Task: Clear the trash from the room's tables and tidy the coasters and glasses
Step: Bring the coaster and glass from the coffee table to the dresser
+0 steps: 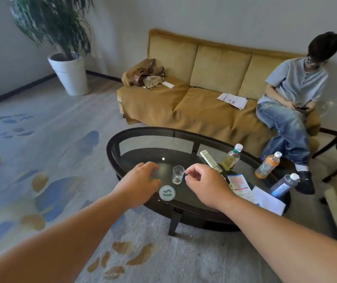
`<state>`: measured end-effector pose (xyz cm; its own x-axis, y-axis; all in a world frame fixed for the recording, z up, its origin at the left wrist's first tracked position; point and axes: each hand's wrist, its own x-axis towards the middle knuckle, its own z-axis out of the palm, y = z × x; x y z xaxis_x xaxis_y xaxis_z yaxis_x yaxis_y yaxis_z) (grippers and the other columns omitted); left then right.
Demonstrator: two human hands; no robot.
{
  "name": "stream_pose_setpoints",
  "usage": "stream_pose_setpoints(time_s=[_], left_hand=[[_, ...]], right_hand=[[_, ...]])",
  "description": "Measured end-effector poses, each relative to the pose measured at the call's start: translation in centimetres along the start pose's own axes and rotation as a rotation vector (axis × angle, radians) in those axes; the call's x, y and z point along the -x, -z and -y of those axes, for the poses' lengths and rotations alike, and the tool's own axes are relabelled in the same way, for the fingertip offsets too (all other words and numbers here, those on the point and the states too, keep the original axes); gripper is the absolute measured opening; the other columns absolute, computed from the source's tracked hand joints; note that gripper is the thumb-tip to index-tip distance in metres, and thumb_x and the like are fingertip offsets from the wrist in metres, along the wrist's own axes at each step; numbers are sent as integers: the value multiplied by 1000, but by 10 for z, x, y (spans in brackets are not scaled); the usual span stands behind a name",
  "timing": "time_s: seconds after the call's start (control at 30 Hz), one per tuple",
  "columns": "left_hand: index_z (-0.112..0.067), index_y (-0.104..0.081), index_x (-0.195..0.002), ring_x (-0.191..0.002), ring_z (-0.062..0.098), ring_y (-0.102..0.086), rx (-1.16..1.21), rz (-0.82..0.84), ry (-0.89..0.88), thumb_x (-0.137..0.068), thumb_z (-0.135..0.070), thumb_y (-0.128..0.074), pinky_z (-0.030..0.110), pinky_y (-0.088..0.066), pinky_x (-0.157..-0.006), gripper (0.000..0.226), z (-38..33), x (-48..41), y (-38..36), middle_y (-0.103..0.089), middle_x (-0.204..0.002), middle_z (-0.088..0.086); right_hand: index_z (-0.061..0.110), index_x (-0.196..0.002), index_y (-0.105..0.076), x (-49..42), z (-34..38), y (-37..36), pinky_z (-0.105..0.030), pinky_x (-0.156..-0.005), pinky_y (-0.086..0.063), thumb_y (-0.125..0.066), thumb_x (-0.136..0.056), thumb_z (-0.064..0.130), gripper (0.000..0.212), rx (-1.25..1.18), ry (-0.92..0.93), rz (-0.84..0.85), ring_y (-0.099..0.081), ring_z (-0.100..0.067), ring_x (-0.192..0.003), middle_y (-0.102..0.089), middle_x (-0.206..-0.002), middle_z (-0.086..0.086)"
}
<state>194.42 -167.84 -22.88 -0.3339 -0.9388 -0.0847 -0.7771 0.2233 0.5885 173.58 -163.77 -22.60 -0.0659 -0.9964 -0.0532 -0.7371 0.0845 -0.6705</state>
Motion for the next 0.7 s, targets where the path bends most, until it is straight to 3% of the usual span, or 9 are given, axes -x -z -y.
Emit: stream_pose_setpoints(time_s=[0.17,0.37,0.7], left_hand=[[-28,-45,-134,-94,10,-52,-33,62,-71,-91,-33,-53,22,-41,-77,45,23,-53,14,-51,-112,-7],[-28,-46,-133,-95,9,-51,-14,136,-90,-90,-32,-53,22,-41,-79,44,41,-94,5,-51,-113,-7],[-28,-45,-133,-93,9,-52,-55,239,-19,-91,-36,-54,22,-42,-76,44,49,-154,-39,-49,-107,-8]], right_hand=[[29,-97,-62,-33,9,-8,-25,-78,-49,-57,-88,31,11,-15,-92,-67,-58,-4,-87,-61,-98,12],[27,-100,-63,-56,-2,-17,-16,-72,-44,-57,-89,30,14,-37,-176,-53,-57,1,-88,-61,-101,14],[32,-104,-59,-106,-63,-27,-24,-81,-49,-62,-85,32,19,-109,-276,-14,-58,0,-88,-59,-97,16]])
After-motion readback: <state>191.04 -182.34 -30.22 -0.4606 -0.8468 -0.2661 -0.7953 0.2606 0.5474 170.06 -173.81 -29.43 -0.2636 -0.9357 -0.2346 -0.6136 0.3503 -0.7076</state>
